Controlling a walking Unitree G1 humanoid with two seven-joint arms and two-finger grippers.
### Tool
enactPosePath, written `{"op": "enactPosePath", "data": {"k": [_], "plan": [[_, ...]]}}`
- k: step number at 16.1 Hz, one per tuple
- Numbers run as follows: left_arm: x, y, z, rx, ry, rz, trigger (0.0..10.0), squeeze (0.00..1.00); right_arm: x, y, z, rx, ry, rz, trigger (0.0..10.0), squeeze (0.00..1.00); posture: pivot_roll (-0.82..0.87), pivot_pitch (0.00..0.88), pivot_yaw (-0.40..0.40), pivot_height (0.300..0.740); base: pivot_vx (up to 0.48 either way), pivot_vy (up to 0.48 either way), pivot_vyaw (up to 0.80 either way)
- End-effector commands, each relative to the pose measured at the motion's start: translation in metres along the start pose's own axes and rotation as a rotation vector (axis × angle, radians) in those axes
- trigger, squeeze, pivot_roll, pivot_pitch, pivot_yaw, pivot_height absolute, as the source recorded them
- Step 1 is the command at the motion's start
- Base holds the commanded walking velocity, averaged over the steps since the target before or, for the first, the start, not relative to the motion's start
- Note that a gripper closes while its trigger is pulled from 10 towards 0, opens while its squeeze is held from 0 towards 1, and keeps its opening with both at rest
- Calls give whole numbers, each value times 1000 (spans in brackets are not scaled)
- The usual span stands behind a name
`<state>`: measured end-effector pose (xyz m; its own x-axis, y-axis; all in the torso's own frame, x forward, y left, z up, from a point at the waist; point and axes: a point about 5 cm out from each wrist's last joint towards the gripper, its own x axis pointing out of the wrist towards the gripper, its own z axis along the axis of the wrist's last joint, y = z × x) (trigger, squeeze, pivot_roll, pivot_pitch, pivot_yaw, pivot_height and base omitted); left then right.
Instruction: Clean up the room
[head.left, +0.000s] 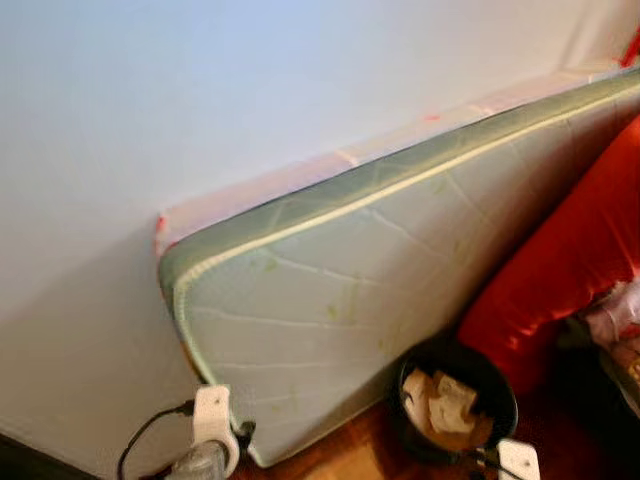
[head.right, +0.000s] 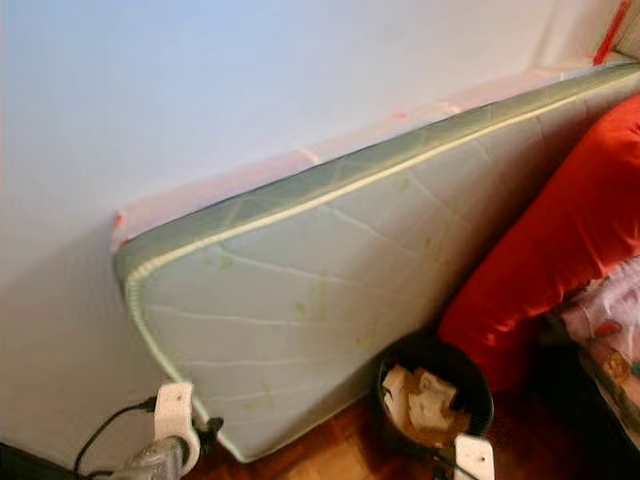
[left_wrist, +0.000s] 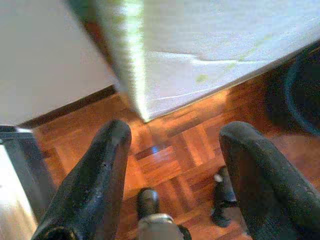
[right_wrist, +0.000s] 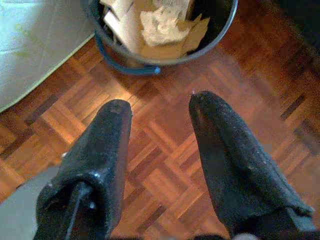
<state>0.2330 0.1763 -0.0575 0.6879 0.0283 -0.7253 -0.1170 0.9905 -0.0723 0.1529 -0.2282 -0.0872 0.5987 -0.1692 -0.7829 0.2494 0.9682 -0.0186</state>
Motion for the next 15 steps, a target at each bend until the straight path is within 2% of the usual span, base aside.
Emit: {"op": "enactPosePath", "data": {"k": [1,10,15], "plan": [[-16,43,-42,44,110,39,10000,0,18,85,135,202,-121,156,10000,0,60,0,44,740,0,-480,-788],[-15,42,-41,36,105,32,10000,0,17,85,136,202,-122,149,10000,0,58,0,40,740,0,-480,-759],[-15,42,-40,28,103,31,10000,0,17,85,137,227,-139,137,10000,0,51,0,47,740,0,-478,-84]]}}
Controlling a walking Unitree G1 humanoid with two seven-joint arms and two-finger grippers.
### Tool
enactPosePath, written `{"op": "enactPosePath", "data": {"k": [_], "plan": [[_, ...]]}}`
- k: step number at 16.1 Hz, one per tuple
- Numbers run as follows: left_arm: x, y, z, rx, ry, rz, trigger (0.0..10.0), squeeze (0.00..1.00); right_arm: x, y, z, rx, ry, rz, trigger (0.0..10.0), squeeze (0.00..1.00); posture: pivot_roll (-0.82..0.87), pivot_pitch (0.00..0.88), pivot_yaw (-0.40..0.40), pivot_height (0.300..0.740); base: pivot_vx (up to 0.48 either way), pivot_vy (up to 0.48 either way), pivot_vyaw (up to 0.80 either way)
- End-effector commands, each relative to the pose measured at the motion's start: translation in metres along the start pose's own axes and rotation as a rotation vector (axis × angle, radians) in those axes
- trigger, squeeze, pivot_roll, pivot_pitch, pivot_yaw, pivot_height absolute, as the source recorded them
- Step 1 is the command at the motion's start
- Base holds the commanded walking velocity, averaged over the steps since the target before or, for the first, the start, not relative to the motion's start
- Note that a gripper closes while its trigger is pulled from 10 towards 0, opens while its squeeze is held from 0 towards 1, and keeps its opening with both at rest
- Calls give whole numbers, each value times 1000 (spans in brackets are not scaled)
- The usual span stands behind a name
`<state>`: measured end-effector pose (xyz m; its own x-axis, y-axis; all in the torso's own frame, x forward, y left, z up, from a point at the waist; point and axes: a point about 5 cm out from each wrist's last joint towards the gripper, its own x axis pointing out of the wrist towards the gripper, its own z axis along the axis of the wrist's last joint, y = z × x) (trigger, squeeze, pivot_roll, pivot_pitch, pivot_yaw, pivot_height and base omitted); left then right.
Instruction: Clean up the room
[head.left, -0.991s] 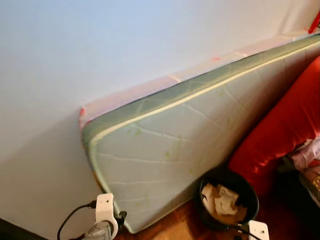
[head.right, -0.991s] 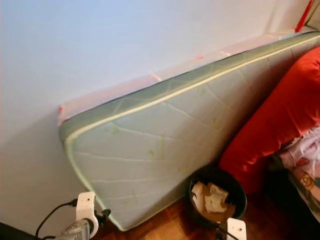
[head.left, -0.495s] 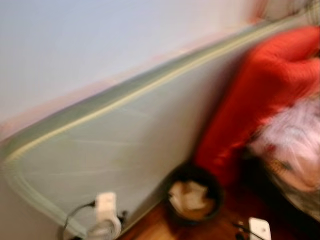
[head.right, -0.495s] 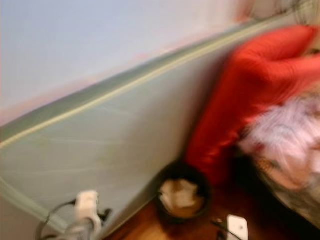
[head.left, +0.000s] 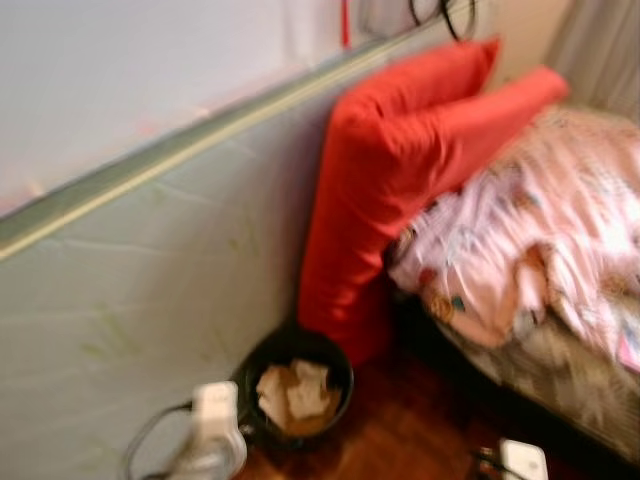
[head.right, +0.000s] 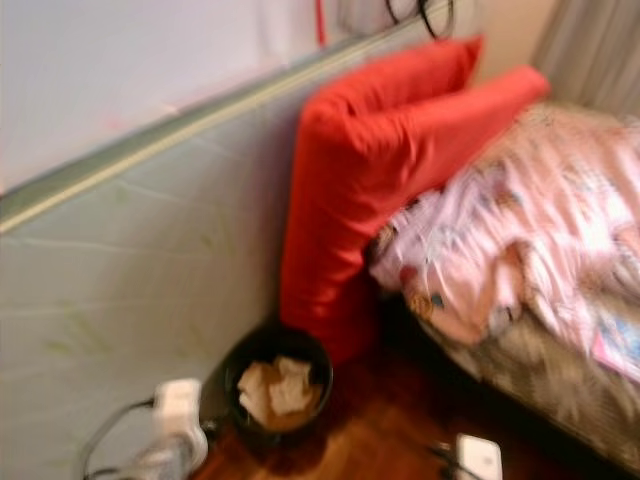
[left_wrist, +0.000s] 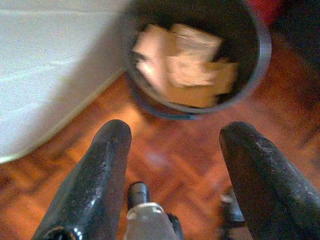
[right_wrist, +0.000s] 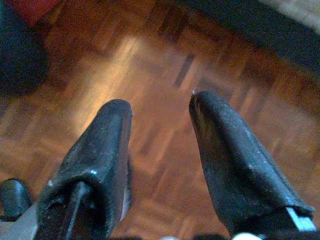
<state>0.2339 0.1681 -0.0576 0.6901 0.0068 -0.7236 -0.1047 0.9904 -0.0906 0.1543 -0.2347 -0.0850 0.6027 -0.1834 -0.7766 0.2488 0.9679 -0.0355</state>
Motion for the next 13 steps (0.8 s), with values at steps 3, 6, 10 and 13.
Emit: {"op": "enactPosePath", "data": {"k": [3,6,10,13], "plan": [[-17,49,-39,30,103,51,10000,0,17,89,135,246,-139,145,10000,0,40,0,44,740,0,-472,0],[-17,50,-40,27,105,49,10000,0,17,89,135,258,-138,141,10000,0,35,0,45,740,0,-472,0],[-17,49,-41,25,106,48,10000,0,17,89,134,252,-142,143,10000,0,31,0,45,740,0,-472,0],[-17,49,-42,26,108,46,10000,0,17,89,134,243,-144,154,10000,0,27,0,46,740,0,-472,0]]}}
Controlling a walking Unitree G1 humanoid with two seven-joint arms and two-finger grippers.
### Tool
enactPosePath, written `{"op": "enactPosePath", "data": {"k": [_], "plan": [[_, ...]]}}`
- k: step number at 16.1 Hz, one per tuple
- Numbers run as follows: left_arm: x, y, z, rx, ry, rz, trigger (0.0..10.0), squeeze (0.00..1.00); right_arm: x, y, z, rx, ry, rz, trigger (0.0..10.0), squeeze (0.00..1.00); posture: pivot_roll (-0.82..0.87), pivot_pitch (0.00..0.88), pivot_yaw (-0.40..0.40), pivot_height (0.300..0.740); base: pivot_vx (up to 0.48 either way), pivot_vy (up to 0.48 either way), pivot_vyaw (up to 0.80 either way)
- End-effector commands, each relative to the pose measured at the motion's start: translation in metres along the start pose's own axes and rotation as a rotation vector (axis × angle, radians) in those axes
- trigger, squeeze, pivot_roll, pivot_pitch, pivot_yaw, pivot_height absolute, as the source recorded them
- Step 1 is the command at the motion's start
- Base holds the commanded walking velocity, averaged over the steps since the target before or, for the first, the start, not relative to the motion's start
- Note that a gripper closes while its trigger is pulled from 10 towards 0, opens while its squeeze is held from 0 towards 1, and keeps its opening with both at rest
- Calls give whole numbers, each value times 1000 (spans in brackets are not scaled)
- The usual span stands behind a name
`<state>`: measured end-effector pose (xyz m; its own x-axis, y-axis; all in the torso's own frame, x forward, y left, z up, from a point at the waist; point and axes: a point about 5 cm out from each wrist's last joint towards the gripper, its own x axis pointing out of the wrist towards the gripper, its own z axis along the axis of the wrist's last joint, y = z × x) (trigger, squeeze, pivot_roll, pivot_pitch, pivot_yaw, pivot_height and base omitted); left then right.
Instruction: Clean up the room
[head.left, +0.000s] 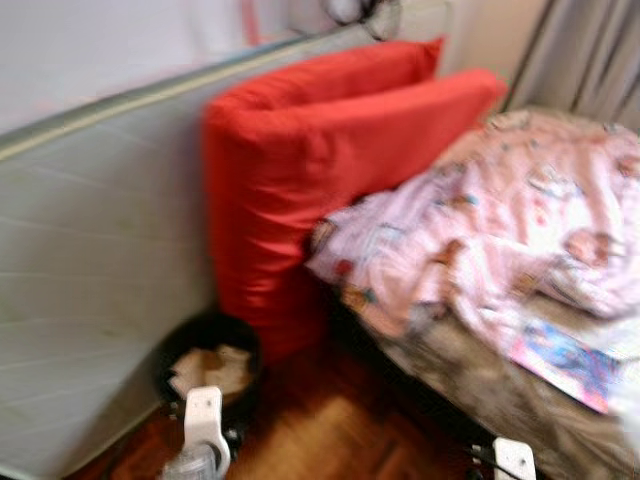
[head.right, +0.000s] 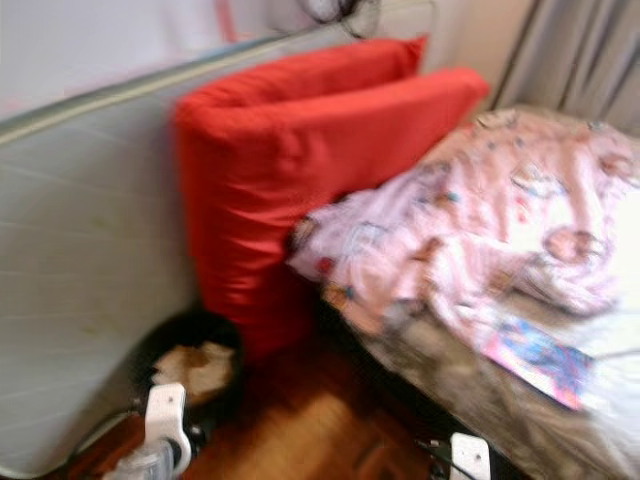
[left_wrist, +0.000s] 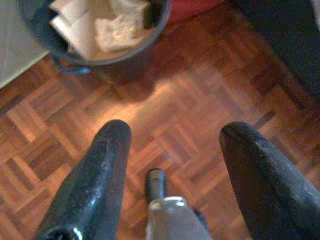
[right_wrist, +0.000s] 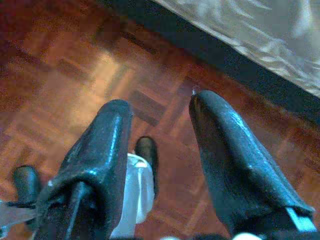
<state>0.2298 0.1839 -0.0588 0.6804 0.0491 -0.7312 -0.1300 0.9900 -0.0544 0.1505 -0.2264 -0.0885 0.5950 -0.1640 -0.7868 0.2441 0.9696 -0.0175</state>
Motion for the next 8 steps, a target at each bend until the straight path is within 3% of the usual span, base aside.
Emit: {"op": "enactPosePath", "data": {"k": [1,8], "plan": [[-14,33,-41,21,101,1,10000,0,17,82,140,233,-161,140,10000,0,25,0,45,740,0,-472,0],[-14,32,-43,19,109,-1,10000,0,18,81,138,231,-158,145,10000,0,21,0,39,740,0,-446,0]]}}
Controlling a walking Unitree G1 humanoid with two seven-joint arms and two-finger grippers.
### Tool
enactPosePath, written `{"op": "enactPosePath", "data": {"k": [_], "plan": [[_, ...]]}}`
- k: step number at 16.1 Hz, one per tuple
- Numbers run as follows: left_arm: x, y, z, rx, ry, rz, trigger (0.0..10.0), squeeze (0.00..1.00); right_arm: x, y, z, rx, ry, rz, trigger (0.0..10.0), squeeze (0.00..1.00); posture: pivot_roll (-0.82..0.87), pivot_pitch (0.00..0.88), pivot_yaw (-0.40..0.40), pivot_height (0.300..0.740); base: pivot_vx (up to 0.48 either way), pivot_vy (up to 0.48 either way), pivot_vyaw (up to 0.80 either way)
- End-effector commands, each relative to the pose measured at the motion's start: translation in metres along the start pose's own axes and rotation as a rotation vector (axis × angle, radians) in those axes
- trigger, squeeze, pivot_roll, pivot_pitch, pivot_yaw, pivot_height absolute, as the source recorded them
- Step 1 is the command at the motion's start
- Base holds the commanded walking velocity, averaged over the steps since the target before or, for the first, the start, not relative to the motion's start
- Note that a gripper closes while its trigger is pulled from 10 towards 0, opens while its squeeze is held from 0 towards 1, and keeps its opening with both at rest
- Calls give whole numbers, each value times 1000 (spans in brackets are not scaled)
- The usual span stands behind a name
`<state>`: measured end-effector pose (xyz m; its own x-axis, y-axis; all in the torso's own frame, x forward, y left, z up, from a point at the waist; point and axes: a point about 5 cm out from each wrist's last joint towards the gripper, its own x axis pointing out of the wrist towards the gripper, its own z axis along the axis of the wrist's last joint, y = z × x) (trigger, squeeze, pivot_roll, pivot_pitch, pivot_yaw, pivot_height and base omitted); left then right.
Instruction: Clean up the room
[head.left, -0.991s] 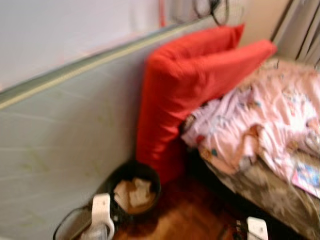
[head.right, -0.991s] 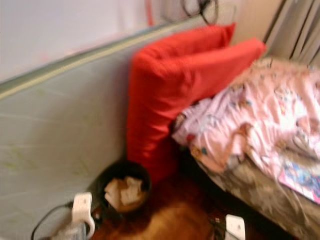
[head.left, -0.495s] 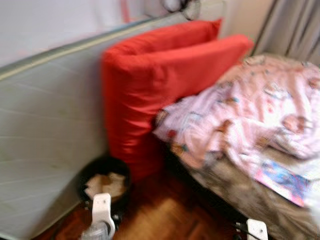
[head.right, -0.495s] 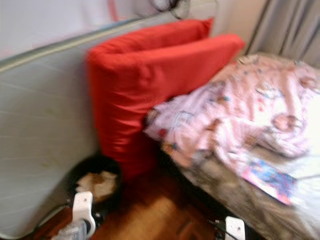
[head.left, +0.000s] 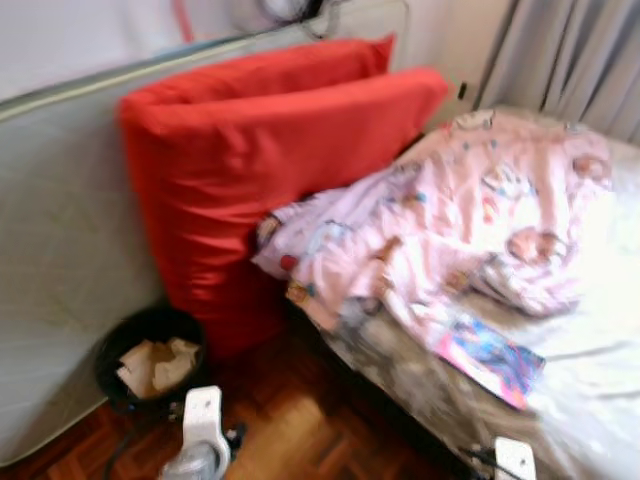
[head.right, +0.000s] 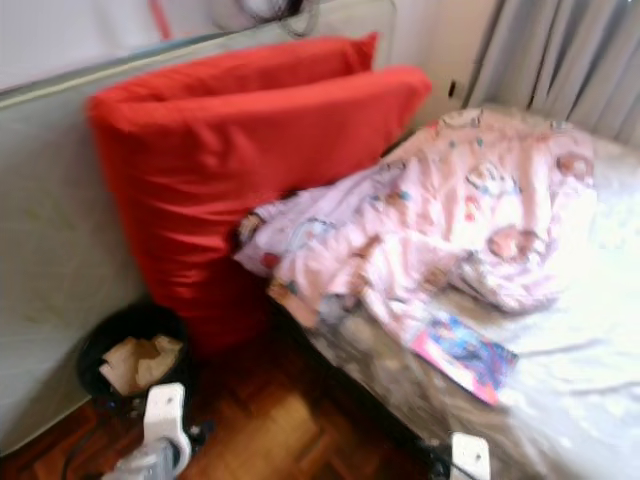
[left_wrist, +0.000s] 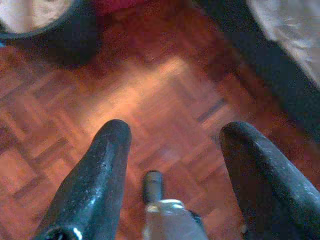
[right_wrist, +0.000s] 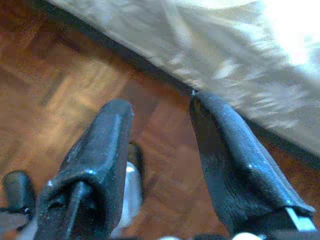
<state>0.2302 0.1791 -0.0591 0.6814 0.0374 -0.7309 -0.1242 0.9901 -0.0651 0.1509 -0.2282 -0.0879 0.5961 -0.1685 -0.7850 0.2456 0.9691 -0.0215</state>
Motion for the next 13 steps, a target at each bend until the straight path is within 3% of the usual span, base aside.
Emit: {"op": "enactPosePath", "data": {"k": [1,8,13], "plan": [[-15,37,-43,21,108,11,10000,0,18,83,137,232,-155,149,10000,0,21,0,39,740,0,-289,0],[-15,38,-41,9,92,32,10000,0,17,83,138,211,-164,156,10000,0,29,0,32,740,0,-41,0],[-15,40,-39,17,90,58,10000,0,17,84,142,141,-169,175,10000,0,29,0,39,740,0,0,0]]}}
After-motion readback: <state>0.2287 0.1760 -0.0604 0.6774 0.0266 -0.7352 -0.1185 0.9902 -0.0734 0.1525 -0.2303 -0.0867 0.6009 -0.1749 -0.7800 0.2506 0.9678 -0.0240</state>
